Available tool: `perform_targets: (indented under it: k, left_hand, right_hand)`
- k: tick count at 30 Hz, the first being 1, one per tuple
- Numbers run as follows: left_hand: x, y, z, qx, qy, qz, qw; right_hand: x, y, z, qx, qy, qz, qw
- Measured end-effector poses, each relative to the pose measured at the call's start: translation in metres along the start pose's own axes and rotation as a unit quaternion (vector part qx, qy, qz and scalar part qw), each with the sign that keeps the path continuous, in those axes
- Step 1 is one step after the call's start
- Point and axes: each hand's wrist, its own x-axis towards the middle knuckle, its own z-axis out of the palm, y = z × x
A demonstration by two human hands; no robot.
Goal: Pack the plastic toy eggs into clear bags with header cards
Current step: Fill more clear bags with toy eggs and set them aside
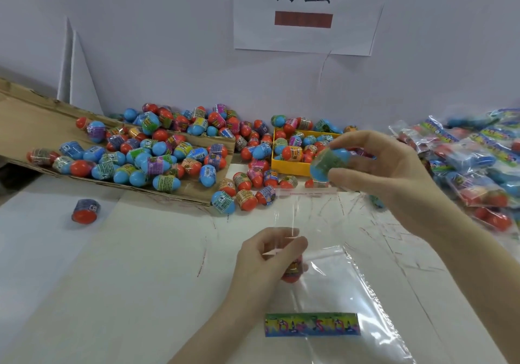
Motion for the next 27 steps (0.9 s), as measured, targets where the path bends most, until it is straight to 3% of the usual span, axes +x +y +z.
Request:
perform_targets:
  k: [2, 5, 7, 10, 17, 22, 27]
  left_hand:
    - [-0.002, 0.000, 0.001, 0.012, -0.006, 0.009, 1.000]
    - [-0.004, 0.001, 0.001, 0.025, -0.018, 0.020, 0.999]
    - [-0.004, 0.001, 0.001, 0.026, -0.023, 0.024, 0.999]
    - [-0.004, 0.001, 0.000, 0.047, -0.029, 0.032, 0.998]
    - [-0.003, 0.002, 0.000, 0.042, -0.056, 0.048, 0.996]
    - [-0.003, 0.002, 0.000, 0.028, -0.056, 0.047, 0.997]
    - [-0.002, 0.001, 0.000, 0.016, -0.041, 0.035, 0.998]
  right_hand:
    - [-0.002, -0.013, 0.007, -0.140, -0.066, -0.036, 0.987]
    - [0.002, -0.018, 0.012, -0.414, -0.108, -0.096, 0.899]
    - [0.004, -0.018, 0.012, -0.482, -0.137, -0.107, 0.859]
    - [0.005, -0.019, 0.014, -0.510, -0.188, -0.087, 0.835]
    - [0.010, -0.023, 0.010, -0.467, -0.291, 0.034, 0.835]
    - [0.013, -0.023, 0.007, -0.510, -0.319, 0.061, 0.797]
    - [0.011, -0.020, 0.012, -0.504, -0.309, 0.091, 0.801]
